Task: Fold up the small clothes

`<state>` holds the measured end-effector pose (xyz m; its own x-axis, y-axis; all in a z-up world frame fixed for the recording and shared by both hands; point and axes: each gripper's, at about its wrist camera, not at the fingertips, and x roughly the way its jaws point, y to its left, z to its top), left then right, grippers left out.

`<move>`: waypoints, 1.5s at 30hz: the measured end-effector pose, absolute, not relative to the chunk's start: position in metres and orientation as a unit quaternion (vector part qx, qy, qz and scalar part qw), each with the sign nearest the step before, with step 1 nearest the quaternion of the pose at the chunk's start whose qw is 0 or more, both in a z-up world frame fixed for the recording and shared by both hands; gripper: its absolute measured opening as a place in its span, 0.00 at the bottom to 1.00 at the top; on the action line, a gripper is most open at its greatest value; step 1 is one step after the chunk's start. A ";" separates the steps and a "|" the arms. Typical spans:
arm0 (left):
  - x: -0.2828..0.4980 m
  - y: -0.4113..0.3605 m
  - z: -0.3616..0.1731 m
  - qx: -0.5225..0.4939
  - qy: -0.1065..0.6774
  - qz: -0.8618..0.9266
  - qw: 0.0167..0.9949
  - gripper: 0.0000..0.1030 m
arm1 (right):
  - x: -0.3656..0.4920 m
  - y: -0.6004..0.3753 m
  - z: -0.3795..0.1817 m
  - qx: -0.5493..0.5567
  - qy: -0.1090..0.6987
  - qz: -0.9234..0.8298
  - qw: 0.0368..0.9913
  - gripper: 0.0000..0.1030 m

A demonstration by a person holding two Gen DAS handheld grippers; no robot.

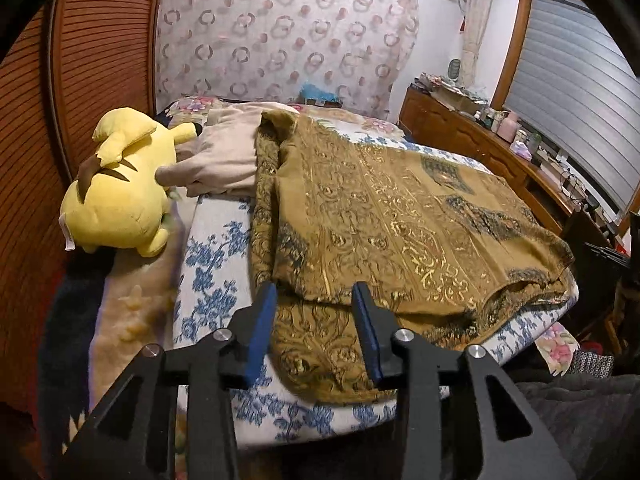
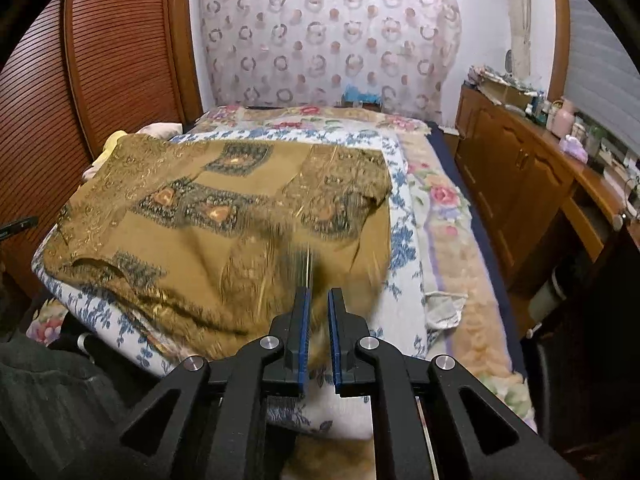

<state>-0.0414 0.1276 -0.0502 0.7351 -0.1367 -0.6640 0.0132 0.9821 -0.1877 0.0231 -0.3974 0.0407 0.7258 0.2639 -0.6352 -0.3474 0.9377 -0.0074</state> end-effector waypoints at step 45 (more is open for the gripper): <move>0.024 0.142 -0.101 -0.114 0.396 -0.013 0.911 0.50 | 0.082 -0.295 -0.041 -0.109 0.331 0.226 0.910 0.56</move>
